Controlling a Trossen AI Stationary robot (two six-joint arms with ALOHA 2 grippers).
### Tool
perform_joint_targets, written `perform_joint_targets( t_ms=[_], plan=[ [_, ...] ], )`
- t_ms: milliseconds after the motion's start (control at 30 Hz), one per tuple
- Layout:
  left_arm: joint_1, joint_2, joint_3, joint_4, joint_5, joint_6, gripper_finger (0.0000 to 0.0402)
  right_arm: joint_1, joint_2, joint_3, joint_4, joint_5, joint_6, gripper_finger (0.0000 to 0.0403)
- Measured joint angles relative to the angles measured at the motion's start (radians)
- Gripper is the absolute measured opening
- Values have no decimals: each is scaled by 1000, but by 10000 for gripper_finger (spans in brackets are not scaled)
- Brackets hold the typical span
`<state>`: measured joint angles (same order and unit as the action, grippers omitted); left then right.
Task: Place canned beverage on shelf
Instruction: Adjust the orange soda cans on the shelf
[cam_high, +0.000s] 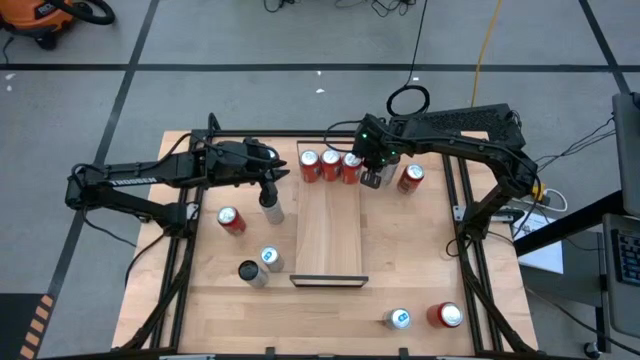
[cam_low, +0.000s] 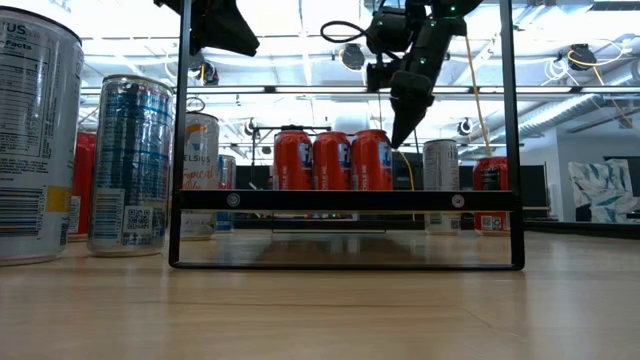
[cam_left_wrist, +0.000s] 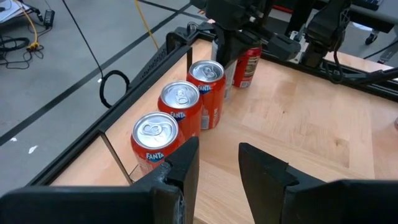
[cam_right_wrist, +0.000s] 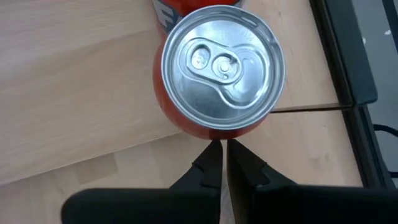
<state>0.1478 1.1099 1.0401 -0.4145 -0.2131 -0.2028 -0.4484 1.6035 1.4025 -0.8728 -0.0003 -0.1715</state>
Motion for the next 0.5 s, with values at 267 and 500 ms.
perform_joint_targets(
  t_ms=[267,500],
  plan=[
    [0,0,0,-18,0,1,118,0,0,0,27,-1,-27,0],
    [0,1,0,-51,0,1,118,0,0,0,30,0,-26,0]
  ],
)
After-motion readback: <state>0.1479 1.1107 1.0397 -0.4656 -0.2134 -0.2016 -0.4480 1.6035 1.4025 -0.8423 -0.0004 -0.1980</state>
